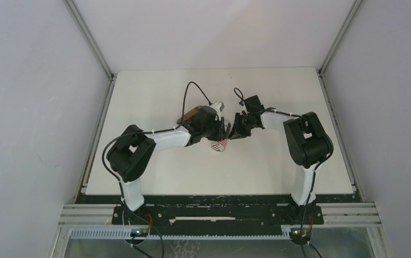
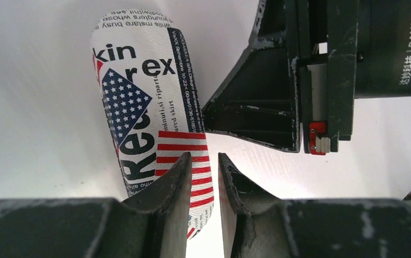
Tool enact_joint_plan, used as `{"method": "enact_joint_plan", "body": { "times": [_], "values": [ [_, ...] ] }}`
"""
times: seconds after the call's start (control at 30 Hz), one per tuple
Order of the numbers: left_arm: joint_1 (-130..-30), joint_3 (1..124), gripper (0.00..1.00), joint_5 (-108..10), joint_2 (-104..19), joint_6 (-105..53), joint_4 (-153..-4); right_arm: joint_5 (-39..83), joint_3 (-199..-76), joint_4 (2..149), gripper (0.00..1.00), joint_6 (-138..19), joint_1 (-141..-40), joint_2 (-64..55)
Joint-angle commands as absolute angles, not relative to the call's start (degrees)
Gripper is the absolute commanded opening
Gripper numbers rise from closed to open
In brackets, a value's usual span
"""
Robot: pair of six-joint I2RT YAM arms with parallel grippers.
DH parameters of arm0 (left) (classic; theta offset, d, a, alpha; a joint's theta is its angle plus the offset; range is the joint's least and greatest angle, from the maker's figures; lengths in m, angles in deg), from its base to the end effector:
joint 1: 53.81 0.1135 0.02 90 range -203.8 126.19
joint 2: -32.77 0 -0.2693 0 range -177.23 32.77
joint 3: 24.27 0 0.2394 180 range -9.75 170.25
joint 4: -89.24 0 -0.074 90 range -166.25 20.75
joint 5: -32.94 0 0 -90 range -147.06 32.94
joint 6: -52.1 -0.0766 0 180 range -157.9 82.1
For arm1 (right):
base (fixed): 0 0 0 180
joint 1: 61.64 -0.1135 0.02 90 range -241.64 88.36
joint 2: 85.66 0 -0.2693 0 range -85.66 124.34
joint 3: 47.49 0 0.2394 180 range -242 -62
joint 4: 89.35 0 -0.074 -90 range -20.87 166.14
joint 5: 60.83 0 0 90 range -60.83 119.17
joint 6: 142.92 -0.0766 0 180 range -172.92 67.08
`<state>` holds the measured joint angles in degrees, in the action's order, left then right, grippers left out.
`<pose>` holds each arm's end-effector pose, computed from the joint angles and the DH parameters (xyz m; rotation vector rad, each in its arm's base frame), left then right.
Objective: Organize the sunglasses
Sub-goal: Close the sunglasses case at the center of the board, then reset both arms
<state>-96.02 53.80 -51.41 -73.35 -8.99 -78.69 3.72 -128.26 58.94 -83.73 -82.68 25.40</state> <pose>0.3067 -0.2884 0.1628 0.3305 2.3619 -0.7405 0.3528 0.1710 0.1177 0.0804 2.7708 0.8638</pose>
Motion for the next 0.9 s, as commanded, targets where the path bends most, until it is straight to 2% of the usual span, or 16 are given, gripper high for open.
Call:
{"method": "enact_joint_plan", "body": {
  "times": [0.0,0.23,0.37,0.5,0.7,0.87],
  "values": [
    [-96.43,54.47,0.29,-51.44,-72.62,-9.84,-76.0,5.34,-129.42,60.4,0.11,-83.19,-82.6,23.95],
    [-96.43,52.35,0.34,-55.16,-64.95,-11.17,-76.14,13.1,-125.55,61.18,0.16,-82.64,-82.12,17.48],
    [-96.43,50.83,0.46,-59.03,-60.56,-12.73,-76.06,15.42,-122.25,63.02,0.2,-81.99,-82.12,11.5],
    [-96.26,49.21,0.54,-61.9,-57.8,-13.84,-74.76,17.9,-118.53,64.11,0.25,-81.36,-82.16,5.58],
    [-96.08,42.43,0.63,-66.58,-50.92,-14.17,-75.12,22.63,-113.57,64.43,0.45,-81.84,-83.42,-3.01],
    [-96.0,35.45,0.7,-70.77,-42.61,-13.61,-75.11,27.4,-110.75,63.32,0.54,-83.19,-87.32,-8.2]
  ]
}}
